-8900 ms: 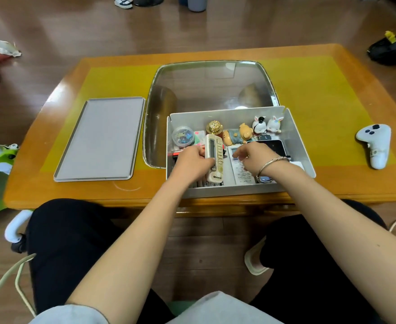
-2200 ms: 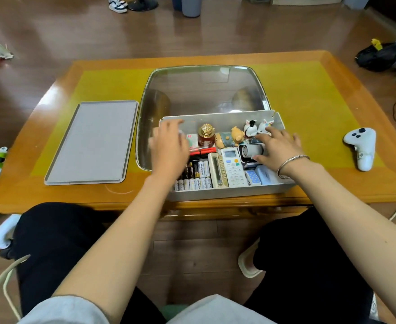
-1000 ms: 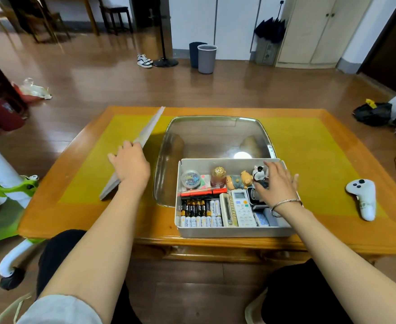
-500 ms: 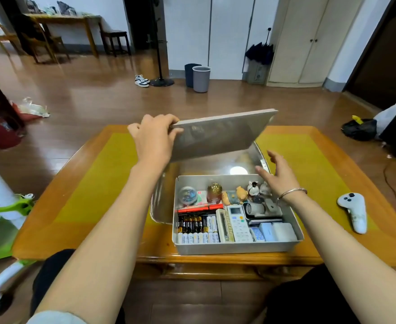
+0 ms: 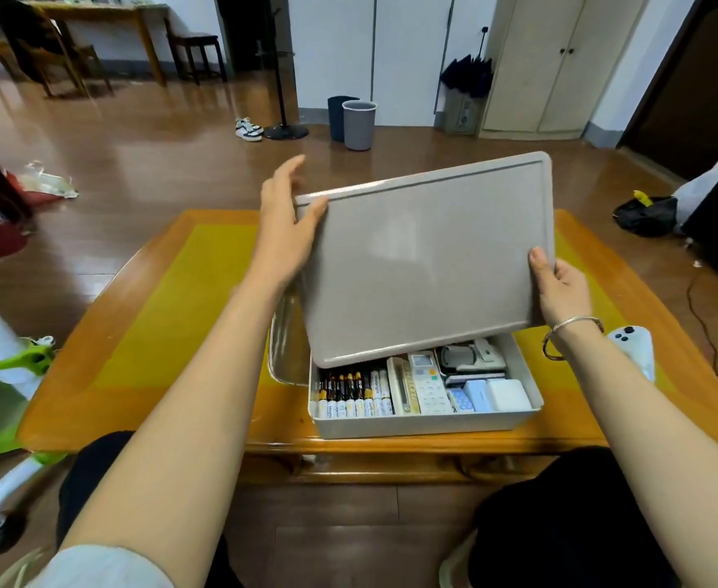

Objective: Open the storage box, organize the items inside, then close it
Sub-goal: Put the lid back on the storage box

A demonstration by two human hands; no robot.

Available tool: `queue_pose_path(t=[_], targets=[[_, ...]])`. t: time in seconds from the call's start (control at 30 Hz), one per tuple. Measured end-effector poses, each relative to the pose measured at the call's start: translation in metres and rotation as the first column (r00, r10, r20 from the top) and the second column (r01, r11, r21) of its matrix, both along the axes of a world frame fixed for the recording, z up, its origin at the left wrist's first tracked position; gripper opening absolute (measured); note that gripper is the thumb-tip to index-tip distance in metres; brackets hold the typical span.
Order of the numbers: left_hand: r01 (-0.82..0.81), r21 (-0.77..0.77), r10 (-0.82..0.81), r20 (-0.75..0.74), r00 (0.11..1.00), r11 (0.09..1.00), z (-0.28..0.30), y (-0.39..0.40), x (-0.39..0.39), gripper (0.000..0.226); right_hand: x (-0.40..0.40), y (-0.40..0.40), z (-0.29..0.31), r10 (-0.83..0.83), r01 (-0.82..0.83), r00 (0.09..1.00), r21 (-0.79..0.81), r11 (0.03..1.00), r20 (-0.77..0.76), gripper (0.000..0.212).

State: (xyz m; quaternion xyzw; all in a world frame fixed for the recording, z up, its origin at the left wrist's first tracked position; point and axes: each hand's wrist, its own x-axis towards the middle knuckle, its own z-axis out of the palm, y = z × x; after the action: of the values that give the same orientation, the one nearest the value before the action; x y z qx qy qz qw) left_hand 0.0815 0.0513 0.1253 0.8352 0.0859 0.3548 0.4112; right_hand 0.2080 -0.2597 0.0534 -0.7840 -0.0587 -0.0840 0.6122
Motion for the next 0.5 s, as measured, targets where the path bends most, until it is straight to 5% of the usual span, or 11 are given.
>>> queue_pose_path(t=[0.2,0.4,0.5], targets=[[-0.131,-0.067,0.105,-0.305,0.947,0.989,-0.067,-0.029,-0.022,0.028,-0.005,-0.015,-0.029,-0.072,0.074,0.984,0.007,0.997,-0.163,0.055],[-0.269,-0.040,0.226,-0.436,0.871,0.962,-0.105,-0.044,-0.038,0.029,-0.012,-0.014,-0.049,-0.191,0.145,0.969,-0.259,0.955,-0.160,0.023],[-0.326,-0.064,0.262,-0.460,0.848,0.943,-0.115,-0.045,-0.040,0.031,-0.020,-0.012,-0.064,-0.176,0.097,0.970,-0.394,0.914,-0.169,0.028]])
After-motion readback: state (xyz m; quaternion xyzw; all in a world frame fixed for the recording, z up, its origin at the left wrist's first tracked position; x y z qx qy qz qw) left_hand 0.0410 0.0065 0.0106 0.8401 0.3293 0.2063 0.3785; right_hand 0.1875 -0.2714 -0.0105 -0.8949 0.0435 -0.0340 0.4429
